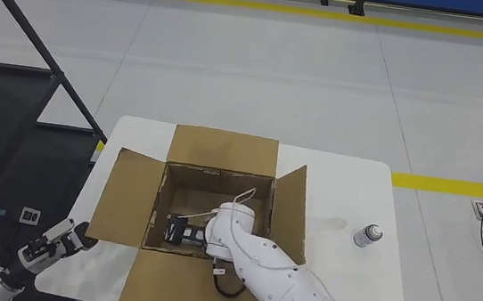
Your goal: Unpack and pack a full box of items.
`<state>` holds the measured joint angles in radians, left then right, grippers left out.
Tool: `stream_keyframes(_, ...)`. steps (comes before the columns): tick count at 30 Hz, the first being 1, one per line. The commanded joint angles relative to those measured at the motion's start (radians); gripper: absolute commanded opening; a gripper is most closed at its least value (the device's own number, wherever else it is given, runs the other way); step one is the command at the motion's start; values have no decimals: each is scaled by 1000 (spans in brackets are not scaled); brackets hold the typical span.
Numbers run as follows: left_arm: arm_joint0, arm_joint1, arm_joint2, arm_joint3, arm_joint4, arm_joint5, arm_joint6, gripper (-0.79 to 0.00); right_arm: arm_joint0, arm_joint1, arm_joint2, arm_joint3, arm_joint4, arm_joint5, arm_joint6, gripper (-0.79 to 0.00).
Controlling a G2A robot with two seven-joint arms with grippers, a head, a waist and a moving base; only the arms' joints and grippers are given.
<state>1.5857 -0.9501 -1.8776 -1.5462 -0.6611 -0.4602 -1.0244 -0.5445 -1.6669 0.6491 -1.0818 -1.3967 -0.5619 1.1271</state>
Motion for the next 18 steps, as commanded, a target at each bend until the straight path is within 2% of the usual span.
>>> stream_keyframes(1, 2, -1, 0, 0, -1, 1, 1, 0, -35, 20, 33, -71, -6, -22, 39, -225)
stream_keyframes(6, 5, -3, 1, 1, -1, -1, 6, 0, -90, 50, 91, -156, -11, -79, 34, -283)
stream_keyframes(8, 6, -3, 1, 1, 1, 0, 8, 0, -86, 52, 97, -144, -4, -96, 10, -289)
stream_keyframes(11, 8, -4, 1, 1, 0, -1, 10, 0, -58, 46, 89, -100, 8, -117, -28, -354)
stream_keyframes(13, 10, -5, -1, 1, 0, -3, 12, 0, -33, 37, 75, -62, 12, -116, -50, -332)
stream_keyframes(14, 11, -5, -2, 2, -1, -5, 11, 0, -20, 32, 67, -44, 17, -115, -61, -249)
stream_keyframes(16, 13, -6, -4, 4, -3, -7, 11, 0, 8, 21, 53, -5, 25, -114, -86, 0)
stream_keyframes(18, 14, -6, -6, 6, -5, -8, 11, 0, 33, 9, 38, 32, 42, -121, -101, 0)
